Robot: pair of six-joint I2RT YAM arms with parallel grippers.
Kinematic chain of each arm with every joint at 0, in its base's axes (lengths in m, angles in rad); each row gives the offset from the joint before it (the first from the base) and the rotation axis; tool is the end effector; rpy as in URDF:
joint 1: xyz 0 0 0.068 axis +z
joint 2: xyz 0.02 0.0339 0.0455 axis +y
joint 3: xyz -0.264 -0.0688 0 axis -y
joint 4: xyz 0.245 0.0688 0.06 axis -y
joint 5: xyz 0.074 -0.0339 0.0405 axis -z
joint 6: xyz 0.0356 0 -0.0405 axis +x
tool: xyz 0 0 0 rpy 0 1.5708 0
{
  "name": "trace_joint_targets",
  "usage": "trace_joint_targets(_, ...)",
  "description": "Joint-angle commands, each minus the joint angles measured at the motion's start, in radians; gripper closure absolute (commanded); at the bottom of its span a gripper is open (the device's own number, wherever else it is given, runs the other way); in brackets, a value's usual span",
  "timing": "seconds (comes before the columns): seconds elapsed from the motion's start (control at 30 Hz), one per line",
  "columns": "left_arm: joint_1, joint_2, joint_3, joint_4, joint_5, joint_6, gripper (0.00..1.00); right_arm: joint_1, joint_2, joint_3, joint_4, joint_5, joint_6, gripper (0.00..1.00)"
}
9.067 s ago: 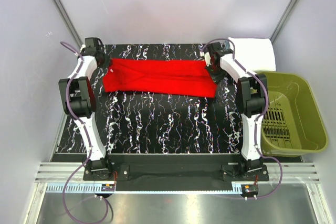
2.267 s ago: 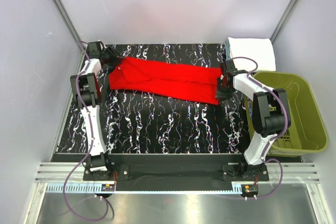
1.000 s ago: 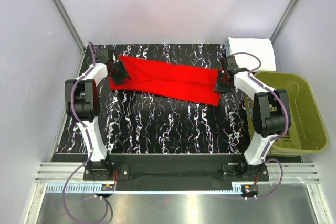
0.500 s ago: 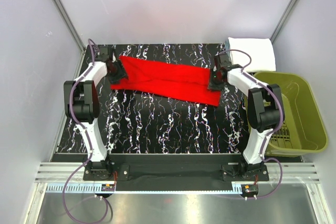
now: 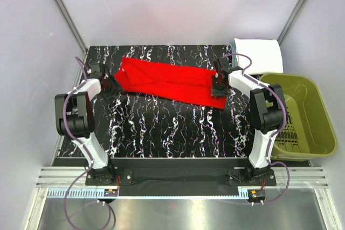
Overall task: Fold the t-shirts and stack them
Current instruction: Fold the tshirt
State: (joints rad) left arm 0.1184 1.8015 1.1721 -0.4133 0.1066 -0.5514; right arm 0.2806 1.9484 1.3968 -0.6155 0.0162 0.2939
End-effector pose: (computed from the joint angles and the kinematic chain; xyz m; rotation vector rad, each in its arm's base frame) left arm 0.3667 0.0398 0.1803 -0.8297 2.4996 -0.2902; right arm 0.3850 0.1104 0.1808 0.0228 2.7465 0.1379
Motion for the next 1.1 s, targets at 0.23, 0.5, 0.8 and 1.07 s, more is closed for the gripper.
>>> trace_joint_targets(0.23, -0.003, 0.14, 0.128, 0.093, 0.041, -0.027, 0.38, -0.001, -0.039, -0.099, 0.01, 0.037, -0.012, 0.66)
trace_joint_targets(0.5, 0.012, 0.203, 0.169, 0.054, -0.044, 0.002, 0.8, -0.001, -0.081, -0.154, 0.0, 0.088, -0.025, 0.66)
trace_joint_targets(0.8, 0.043, 0.225, 0.27, -0.028, -0.085, 0.016, 1.0, 0.003, -0.172, -0.268, 0.034, 0.027, 0.001, 0.66)
trace_joint_targets(1.07, 0.058, 0.299, 0.397, -0.113, -0.001, 0.067, 0.6, 0.014, -0.209, -0.346, 0.06, 0.027, 0.025, 0.66)
